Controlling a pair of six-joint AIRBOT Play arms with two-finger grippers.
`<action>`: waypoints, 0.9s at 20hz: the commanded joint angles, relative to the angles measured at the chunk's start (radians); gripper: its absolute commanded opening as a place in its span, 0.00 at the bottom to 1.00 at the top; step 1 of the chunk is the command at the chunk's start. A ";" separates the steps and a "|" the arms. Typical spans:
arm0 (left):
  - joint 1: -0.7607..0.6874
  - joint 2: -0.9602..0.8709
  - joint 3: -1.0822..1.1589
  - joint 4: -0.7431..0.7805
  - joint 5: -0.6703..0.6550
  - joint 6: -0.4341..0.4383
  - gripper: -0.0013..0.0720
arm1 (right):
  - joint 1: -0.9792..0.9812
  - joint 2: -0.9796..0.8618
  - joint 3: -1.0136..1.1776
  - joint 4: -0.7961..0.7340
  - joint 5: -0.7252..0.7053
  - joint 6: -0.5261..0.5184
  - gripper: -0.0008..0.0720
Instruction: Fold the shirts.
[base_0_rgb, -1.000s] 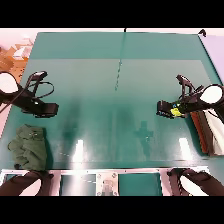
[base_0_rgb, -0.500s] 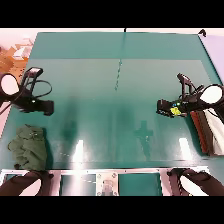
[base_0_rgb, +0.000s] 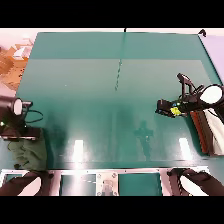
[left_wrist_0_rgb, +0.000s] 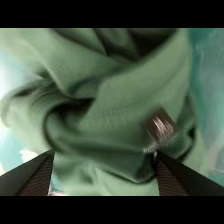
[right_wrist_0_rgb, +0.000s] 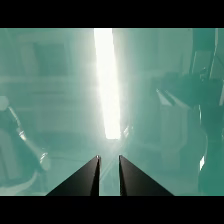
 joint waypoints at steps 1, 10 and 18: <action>0.028 0.000 -0.108 -0.068 0.158 -0.006 0.97 | 0.001 0.001 0.000 0.000 -0.016 -0.001 0.23; -0.011 0.007 0.353 -0.221 0.065 0.107 0.05 | 0.000 0.001 0.003 0.000 -0.022 -0.001 0.05; -0.444 -0.079 0.665 -0.423 0.288 0.154 0.05 | 0.000 0.001 0.089 0.000 -0.019 -0.001 0.05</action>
